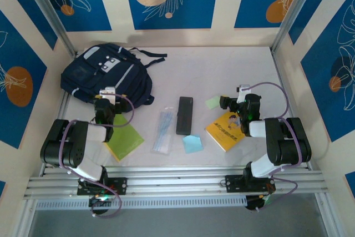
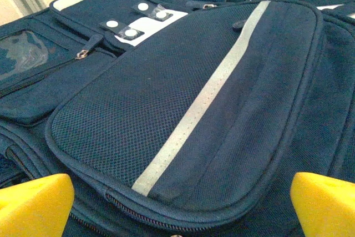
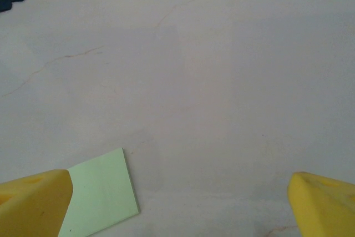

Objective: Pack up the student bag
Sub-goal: Rotate the student bag at the top-center of the table.

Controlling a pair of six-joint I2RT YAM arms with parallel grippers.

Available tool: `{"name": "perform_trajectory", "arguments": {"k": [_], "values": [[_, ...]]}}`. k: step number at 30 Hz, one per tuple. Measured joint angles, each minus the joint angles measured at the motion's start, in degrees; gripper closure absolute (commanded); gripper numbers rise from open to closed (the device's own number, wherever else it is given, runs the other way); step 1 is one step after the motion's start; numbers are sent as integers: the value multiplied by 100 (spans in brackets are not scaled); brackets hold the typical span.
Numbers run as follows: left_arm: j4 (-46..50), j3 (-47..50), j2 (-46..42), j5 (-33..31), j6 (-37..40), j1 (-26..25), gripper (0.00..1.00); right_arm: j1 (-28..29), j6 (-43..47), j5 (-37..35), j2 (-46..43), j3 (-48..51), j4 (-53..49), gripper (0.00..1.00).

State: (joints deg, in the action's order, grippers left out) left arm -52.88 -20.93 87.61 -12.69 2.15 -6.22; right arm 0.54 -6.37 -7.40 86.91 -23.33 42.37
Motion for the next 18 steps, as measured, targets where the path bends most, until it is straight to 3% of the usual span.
{"name": "perform_trajectory", "arguments": {"k": [5, 9, 14, 18], "values": [[973, -116, -1016, -90, 79, -197, 0, 144, -15, -254, -415, -914, -1504, 1], [2129, -811, -1480, -9, -269, -411, 0, 238, -345, -424, -678, -1867, -2723, 1], [3501, -1926, -1287, 160, -789, -868, 0, 232, -1073, -59, -831, -2533, -4107, 1], [4507, -2973, -525, 7, -929, -1484, 0, 223, -1587, 649, -809, -2935, -4898, 1]]}}
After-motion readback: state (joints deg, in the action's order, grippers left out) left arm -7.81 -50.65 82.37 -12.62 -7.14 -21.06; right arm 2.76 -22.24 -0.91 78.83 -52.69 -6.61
